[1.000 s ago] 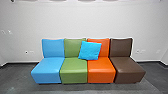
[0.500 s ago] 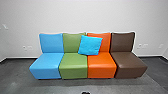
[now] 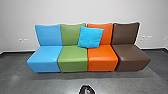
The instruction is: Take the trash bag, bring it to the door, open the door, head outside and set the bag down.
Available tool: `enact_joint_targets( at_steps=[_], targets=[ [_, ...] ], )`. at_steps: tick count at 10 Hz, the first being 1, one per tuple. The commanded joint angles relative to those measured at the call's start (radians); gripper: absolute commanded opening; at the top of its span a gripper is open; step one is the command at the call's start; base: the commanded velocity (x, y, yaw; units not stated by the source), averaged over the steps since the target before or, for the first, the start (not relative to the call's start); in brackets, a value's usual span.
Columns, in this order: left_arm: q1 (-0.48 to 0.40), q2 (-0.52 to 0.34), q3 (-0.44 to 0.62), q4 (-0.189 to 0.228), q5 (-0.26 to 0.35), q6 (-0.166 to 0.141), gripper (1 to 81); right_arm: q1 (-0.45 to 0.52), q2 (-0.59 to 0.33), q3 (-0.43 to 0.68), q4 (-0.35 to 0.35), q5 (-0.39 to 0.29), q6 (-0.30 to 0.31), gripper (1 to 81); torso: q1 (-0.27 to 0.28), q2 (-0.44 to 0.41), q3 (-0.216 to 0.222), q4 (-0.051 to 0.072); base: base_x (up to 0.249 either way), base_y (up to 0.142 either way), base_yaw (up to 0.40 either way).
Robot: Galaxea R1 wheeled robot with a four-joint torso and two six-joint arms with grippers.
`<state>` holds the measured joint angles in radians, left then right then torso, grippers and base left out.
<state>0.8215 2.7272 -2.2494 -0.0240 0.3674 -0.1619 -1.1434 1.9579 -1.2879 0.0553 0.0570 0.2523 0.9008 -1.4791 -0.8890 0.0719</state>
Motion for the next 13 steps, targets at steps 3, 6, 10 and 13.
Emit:
enact_joint_targets(
  at_steps=[3,6,10,13],
  targets=[
    [-0.147,0.01,-0.019,-0.027,0.076,-0.004,81.1,0.061,-0.064,0.036,0.014,-0.045,0.001,81.1,0.105,-0.164,-0.155,0.0,0.0,0.0,0.0],
    [-0.175,0.031,-0.038,-0.027,0.096,-0.004,81.1,0.11,-0.113,0.049,0.017,-0.046,0.024,81.1,0.16,-0.247,-0.121,0.0,0.0,0.0,0.0],
    [-0.181,0.069,-0.081,-0.027,0.116,-0.004,81.1,0.222,-0.155,0.073,0.018,-0.131,0.053,81.1,0.243,-0.38,-0.131,0.0,0.0,0.0,0.0],
    [-0.21,0.086,-0.081,-0.045,0.116,-0.004,81.1,0.242,-0.158,0.079,0.02,-0.138,0.054,81.1,0.308,-0.483,-0.167,0.0,0.0,0.0,0.0]
  ],
)
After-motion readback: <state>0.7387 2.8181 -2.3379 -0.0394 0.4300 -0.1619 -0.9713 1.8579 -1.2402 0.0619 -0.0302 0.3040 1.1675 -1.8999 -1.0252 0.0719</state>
